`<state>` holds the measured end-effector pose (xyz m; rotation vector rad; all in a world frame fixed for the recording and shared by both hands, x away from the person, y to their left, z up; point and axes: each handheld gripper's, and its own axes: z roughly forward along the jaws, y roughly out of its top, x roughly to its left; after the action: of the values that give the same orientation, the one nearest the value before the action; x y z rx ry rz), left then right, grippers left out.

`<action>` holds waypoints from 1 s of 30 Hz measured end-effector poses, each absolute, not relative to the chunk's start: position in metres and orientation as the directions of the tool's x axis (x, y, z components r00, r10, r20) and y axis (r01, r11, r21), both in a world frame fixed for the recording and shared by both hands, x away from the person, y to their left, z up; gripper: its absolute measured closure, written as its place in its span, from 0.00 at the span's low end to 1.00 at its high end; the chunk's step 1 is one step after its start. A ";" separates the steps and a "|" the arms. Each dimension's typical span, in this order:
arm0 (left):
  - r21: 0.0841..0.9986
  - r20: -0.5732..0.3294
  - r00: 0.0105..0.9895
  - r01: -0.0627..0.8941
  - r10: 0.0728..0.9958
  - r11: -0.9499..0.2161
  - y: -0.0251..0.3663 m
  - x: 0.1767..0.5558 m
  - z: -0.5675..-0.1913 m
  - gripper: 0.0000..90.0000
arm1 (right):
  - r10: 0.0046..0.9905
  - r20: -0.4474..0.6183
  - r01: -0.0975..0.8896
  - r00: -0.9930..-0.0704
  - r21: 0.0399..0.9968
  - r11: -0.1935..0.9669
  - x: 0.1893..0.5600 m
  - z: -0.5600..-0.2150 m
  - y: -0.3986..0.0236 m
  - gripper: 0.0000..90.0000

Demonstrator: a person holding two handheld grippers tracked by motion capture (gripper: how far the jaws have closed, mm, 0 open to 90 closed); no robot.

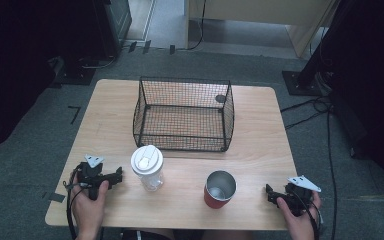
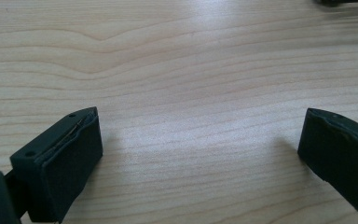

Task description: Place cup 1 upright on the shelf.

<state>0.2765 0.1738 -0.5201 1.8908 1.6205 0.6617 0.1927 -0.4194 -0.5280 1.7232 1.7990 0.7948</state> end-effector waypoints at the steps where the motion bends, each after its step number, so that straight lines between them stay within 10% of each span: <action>1: 0.691 0.011 0.149 0.714 0.989 -0.115 0.174 0.277 -0.520 0.00 | 0.998 0.028 0.693 -0.053 0.721 0.017 0.192 -0.528 -0.419 0.04; 30: 0.691 0.011 0.149 0.714 0.989 -0.115 0.174 0.277 -0.520 0.00 | 0.976 0.063 0.610 -0.209 0.788 0.080 0.163 -0.484 -0.370 0.04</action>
<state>0.2765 0.1738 -0.5201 1.8911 1.6204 0.6620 0.1634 -0.3700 -0.4845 1.5625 1.8731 0.9764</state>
